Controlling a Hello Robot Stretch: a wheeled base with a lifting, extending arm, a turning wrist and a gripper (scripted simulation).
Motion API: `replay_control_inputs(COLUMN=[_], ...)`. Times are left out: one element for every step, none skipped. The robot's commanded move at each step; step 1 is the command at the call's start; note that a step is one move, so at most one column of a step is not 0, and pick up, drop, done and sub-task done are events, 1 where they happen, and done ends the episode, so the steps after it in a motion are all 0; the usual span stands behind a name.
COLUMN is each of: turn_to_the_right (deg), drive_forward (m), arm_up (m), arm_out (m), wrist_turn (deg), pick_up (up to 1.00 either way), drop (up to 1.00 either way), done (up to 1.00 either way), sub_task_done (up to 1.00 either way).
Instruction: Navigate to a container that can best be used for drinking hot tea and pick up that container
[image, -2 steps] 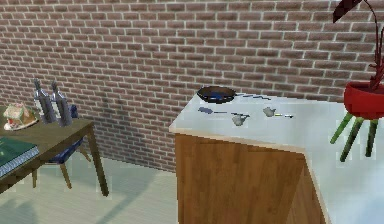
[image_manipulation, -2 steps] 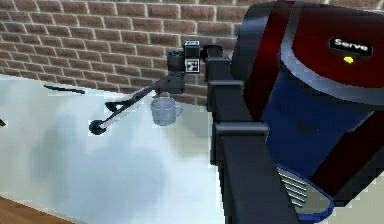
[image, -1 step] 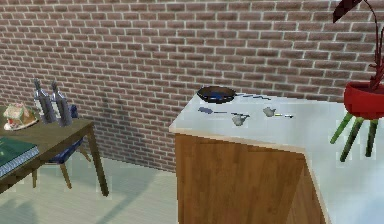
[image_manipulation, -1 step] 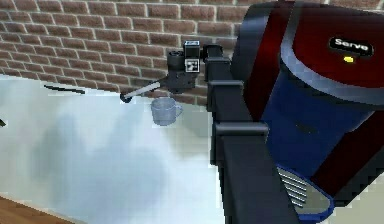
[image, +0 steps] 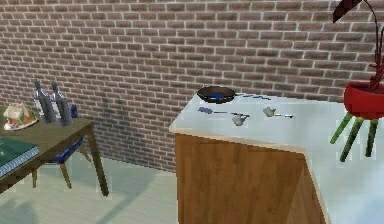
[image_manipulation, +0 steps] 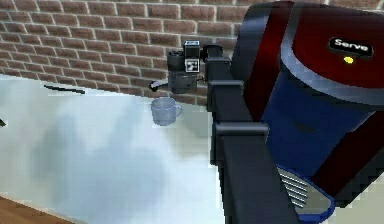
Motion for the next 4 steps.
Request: replay_control_inputs(turn_to_the_right=[0.0, 0.0, 0.0, 0.0], drive_forward=[0.0, 0.0, 0.0, 0.0], arm_up=[-0.16, 0.0, 0.1, 0.0], arm_out=[0.0, 0.0, 0.0, 0.0], wrist_turn=[0.0, 0.0, 0.0, 0.0], pick_up=[0.0, 1.0, 0.0, 0.0], drop=[0.0, 0.0, 0.0, 0.0], done=[0.0, 0.0, 0.0, 1.0], sub_task_done=[0.0, 0.0, 0.0, 0.0])
